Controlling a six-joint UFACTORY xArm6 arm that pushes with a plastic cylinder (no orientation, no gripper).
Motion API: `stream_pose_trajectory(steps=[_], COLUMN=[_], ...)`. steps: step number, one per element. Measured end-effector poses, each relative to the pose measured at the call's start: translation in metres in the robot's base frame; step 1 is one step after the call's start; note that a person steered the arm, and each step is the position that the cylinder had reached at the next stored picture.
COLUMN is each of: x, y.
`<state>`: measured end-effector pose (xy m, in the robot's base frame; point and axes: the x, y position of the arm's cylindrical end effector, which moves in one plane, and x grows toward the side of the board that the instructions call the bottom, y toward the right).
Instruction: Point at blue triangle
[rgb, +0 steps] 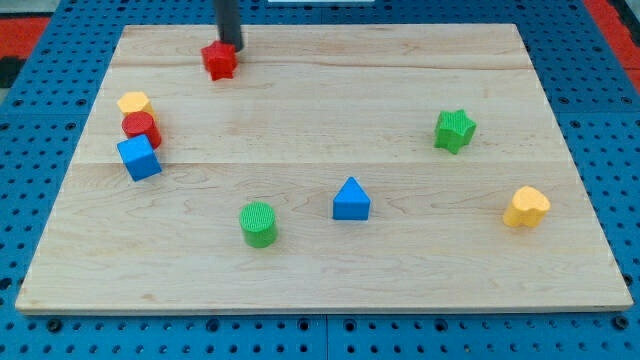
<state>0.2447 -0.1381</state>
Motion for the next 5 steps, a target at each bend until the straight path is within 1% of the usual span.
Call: stream_pose_trajectory(steps=[2,3,4,5], x=[0.068,0.078,0.078,0.078], y=[-0.016,-0.020,-0.022,0.010])
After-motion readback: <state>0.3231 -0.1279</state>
